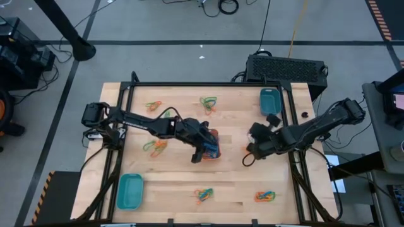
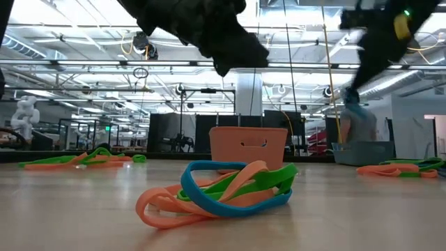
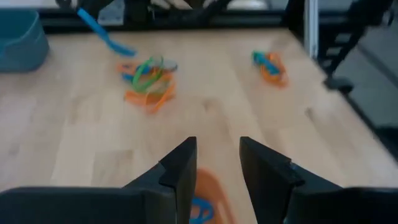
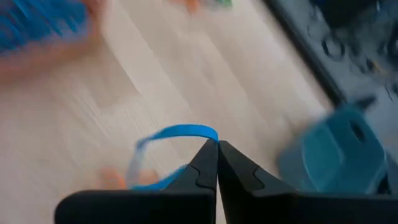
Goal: Sort rubber bands into baskets
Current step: Put the blue rubber band into the orange bin
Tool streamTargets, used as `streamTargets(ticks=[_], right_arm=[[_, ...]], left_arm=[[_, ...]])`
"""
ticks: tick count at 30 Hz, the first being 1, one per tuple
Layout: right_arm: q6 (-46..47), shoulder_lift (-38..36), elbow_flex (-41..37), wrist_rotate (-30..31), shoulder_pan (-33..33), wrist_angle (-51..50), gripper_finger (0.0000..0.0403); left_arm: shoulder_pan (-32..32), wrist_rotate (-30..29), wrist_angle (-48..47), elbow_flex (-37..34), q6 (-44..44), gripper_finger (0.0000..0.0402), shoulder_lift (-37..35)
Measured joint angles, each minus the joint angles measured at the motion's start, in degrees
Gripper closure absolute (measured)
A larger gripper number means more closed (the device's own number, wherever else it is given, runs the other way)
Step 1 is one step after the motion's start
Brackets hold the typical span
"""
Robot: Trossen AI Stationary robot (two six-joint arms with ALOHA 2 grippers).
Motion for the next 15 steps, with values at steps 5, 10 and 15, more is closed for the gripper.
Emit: streamTargets(ticks=[5, 10, 15], right_arm=[[-11.9, 0.0, 1.2, 0.4, 0.0, 15.3, 0.0402], [-21.8, 0.0, 1.2, -1.7, 0.0, 29.4, 0.0403], [-26.7, 0.0, 1.2, -4.2, 0.0, 36.2, 0.0403]], left_arm=[[-0.8, 0.0, 11.4, -3.5, -2.9, 0.0272, 0.0], [-1.1, 0.2, 18.0, -5.4, -5.9, 0.0272, 0.0], [-1.3, -1.6, 19.3, -5.4, -6.0, 0.0272, 0.0]])
